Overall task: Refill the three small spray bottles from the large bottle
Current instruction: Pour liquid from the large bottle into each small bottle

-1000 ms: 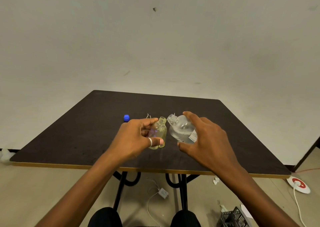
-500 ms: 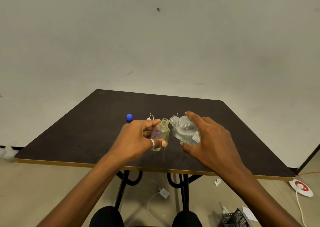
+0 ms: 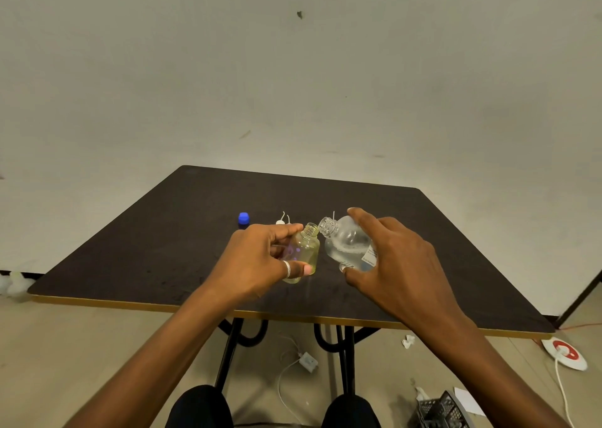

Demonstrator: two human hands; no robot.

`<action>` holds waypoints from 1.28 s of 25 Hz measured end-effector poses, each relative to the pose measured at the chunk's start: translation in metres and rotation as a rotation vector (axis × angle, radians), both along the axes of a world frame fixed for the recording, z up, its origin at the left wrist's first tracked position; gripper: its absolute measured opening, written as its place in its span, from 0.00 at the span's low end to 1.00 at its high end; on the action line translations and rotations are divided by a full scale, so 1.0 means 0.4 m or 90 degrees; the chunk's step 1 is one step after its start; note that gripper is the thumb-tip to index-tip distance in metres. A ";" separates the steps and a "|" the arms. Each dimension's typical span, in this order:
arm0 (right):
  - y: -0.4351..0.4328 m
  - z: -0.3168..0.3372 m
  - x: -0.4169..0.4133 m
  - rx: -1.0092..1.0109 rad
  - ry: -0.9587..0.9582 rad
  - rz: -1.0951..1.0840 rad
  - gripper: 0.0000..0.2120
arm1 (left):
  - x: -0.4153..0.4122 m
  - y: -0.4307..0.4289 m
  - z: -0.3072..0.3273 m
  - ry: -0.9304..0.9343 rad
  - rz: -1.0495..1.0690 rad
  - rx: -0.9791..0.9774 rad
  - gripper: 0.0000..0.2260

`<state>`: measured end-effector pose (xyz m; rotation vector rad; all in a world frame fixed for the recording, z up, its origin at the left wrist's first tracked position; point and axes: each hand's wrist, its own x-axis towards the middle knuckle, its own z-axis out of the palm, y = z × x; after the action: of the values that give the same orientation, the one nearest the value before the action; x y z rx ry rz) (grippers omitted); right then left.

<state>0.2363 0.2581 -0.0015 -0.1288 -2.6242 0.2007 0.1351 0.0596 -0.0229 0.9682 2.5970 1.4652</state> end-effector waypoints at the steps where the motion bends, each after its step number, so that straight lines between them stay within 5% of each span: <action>1: 0.000 0.000 0.000 0.003 -0.002 0.000 0.42 | 0.000 0.000 0.000 0.003 0.001 -0.004 0.33; 32: -0.003 0.011 0.009 0.089 -0.018 -0.037 0.41 | -0.004 0.003 -0.023 0.038 0.023 -0.045 0.33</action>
<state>0.2401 0.2569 0.0028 -0.1599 -2.6483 -0.0054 0.1335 0.0610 -0.0321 0.9770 2.7017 1.3634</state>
